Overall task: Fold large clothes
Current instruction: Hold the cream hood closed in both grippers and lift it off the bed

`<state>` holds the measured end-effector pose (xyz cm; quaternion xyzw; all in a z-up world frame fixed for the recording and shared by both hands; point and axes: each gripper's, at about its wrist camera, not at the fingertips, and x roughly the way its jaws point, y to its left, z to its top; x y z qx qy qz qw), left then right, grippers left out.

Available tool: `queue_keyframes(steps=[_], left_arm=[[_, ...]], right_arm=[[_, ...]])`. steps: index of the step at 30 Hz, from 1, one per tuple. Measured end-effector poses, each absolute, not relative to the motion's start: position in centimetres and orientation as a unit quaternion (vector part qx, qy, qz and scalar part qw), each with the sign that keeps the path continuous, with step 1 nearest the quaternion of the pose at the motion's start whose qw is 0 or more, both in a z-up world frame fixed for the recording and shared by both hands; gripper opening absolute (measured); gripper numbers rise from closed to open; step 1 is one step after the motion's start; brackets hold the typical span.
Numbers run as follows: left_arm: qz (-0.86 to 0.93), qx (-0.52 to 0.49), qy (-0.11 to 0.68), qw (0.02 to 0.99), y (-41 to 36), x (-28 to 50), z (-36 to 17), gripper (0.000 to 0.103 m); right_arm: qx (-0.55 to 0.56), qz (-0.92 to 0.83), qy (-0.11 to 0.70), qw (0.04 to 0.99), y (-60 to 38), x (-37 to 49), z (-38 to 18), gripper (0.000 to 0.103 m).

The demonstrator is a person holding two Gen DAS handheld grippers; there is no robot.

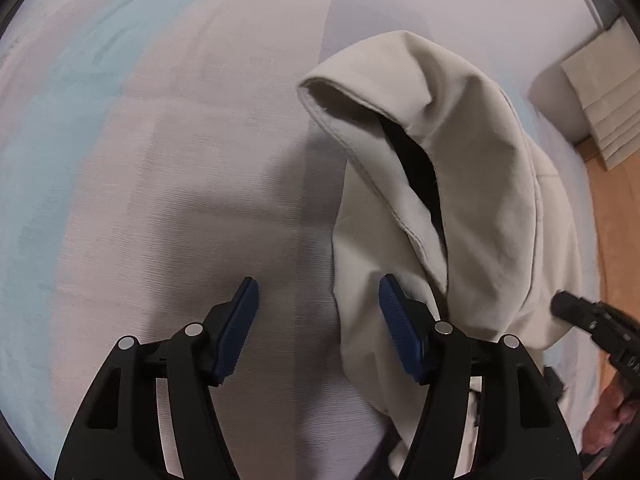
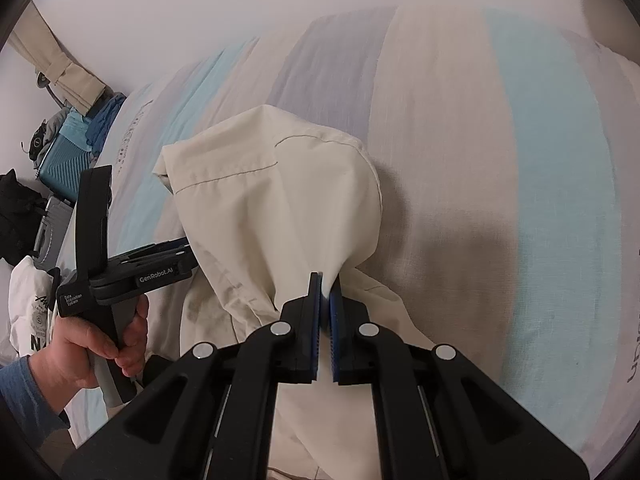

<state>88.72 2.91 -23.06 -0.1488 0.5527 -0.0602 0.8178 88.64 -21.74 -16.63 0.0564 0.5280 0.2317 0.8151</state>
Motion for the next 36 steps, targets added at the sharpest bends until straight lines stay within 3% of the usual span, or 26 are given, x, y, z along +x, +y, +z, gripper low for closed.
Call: queue_keyframes(steps=[12, 17, 21, 29, 31, 36], left_arm=[[-0.1, -0.215, 0.5, 0.833, 3.5, 87.4, -21.7, 0.059], [-0.133, -0.288, 0.483, 0.816, 4.6, 87.5, -22.4, 0.058], [-0.145, -0.257, 0.503, 0.812, 3.7, 87.9, -23.0, 0.058], [-0.13, -0.228, 0.511, 0.818, 2.7, 88.2, -23.7, 0.023], [-0.135, -0.21, 0.51, 0.823, 3.8, 87.6, -23.5, 0.011], [-0.142, -0.177, 0.498, 0.837, 2.9, 87.1, -21.1, 0.007]], right_arm=[[0.066, 0.232, 0.532, 0.812, -22.0, 88.8, -17.2, 0.003], [0.073, 0.233, 0.534, 0.809, -22.2, 88.9, -17.9, 0.003], [0.074, 0.234, 0.536, 0.808, -22.4, 89.2, -18.5, 0.003], [0.076, 0.23, 0.541, 0.806, -22.4, 89.6, -19.2, 0.003], [0.077, 0.229, 0.541, 0.806, -22.4, 89.7, -19.1, 0.003], [0.076, 0.225, 0.535, 0.811, -22.3, 89.4, -18.4, 0.003]])
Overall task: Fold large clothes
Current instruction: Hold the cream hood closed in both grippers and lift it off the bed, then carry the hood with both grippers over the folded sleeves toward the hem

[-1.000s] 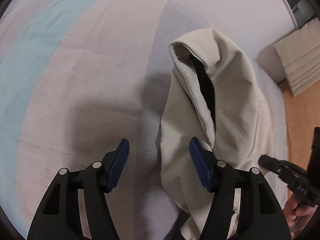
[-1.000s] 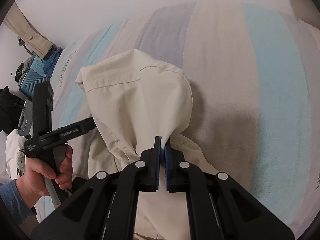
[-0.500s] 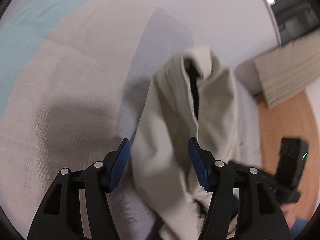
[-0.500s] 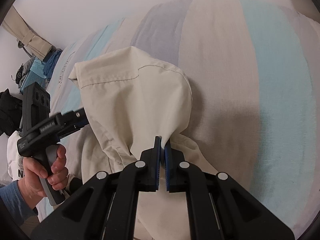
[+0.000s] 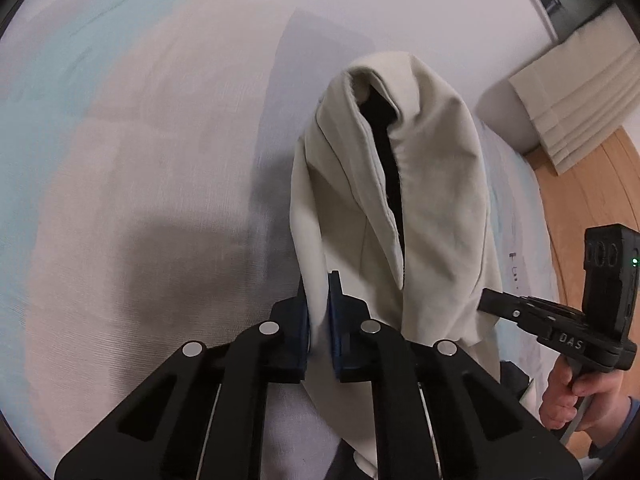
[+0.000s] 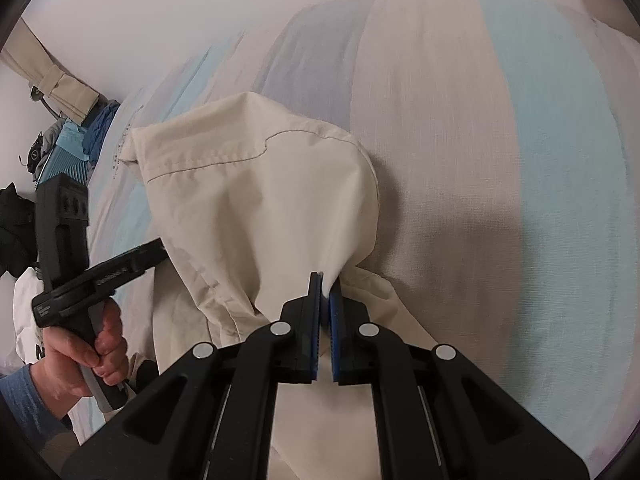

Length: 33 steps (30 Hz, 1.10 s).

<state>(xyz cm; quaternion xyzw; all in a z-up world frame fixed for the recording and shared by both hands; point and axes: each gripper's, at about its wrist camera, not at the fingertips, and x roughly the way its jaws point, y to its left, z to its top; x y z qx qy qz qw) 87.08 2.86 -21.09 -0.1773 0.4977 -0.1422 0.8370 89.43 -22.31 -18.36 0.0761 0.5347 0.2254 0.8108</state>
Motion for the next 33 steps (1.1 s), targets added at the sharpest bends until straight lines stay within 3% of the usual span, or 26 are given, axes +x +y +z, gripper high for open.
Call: queue_keyframes(steps=[15, 23, 33], left_arm=[[-0.159, -0.13, 0.371, 0.906, 2.0, 76.9, -11.5, 0.005], [-0.149, -0.087, 0.335, 0.926, -1.6, 69.0, -10.2, 0.004], [-0.155, -0.032, 0.328, 0.931, -3.5, 61.1, -11.1, 0.004]], right_arm=[[0.034, 0.235, 0.458, 0.857, -25.3, 81.4, -11.3, 0.002], [0.0, 0.195, 0.409, 0.892, -25.2, 72.9, -11.5, 0.002], [0.065, 0.18, 0.389, 0.901, -27.1, 65.4, -11.0, 0.002]])
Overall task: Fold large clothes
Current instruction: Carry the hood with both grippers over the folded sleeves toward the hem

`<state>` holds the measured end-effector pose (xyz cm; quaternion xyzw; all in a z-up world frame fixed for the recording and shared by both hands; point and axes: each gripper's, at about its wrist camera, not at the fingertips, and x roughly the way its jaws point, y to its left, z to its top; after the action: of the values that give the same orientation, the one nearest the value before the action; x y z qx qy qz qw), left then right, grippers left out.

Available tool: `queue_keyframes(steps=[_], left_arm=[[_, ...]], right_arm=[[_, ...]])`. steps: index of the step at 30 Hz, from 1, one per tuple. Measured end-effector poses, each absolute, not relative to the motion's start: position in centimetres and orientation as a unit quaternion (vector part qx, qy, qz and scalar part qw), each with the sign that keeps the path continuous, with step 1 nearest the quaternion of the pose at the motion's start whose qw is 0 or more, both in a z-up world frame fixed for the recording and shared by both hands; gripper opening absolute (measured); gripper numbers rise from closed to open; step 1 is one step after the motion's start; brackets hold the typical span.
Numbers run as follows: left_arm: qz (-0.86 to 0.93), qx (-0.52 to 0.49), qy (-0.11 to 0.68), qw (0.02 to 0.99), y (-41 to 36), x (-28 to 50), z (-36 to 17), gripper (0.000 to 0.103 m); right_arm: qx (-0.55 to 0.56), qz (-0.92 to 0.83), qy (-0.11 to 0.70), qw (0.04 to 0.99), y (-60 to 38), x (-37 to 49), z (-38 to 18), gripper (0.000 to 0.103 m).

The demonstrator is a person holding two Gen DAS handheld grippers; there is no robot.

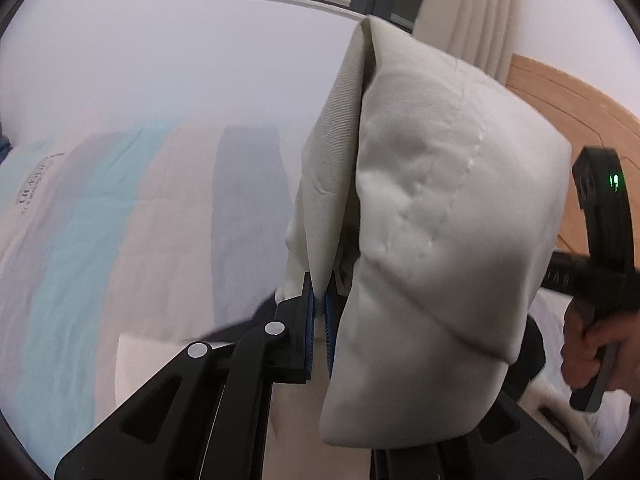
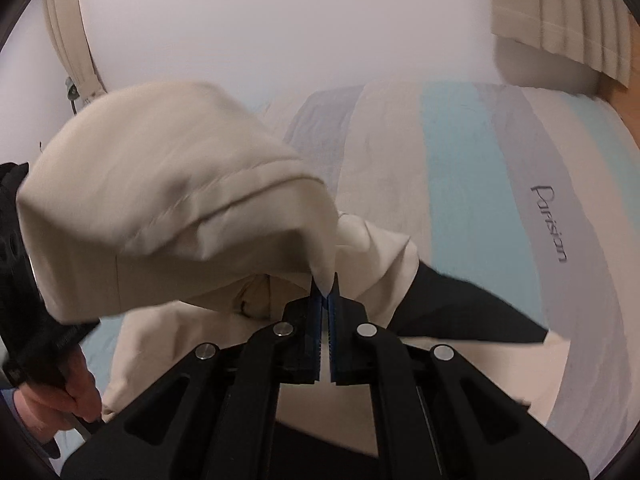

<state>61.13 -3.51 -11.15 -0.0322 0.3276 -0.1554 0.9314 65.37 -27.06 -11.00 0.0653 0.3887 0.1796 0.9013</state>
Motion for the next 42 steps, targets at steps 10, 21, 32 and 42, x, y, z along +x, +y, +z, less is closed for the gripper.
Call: queue_keyframes(steps=[10, 21, 32, 42], left_arm=[[-0.152, 0.058, 0.327, 0.931, -4.9, 55.2, -12.7, 0.004], [-0.166, 0.121, 0.339, 0.918, -6.0, 50.5, -15.4, 0.004], [-0.172, 0.149, 0.353, 0.908, -6.0, 48.7, -18.1, 0.004], [-0.164, 0.155, 0.389, 0.893, -4.8, 48.2, -21.2, 0.004]], right_arm=[[0.062, 0.181, 0.405, 0.894, -27.9, 59.8, -11.5, 0.002], [0.046, 0.166, 0.418, 0.892, -27.7, 55.4, -13.5, 0.002], [0.05, 0.161, 0.436, 0.884, -28.5, 52.6, -15.9, 0.002], [0.052, 0.152, 0.46, 0.873, -28.7, 51.6, -18.4, 0.002]])
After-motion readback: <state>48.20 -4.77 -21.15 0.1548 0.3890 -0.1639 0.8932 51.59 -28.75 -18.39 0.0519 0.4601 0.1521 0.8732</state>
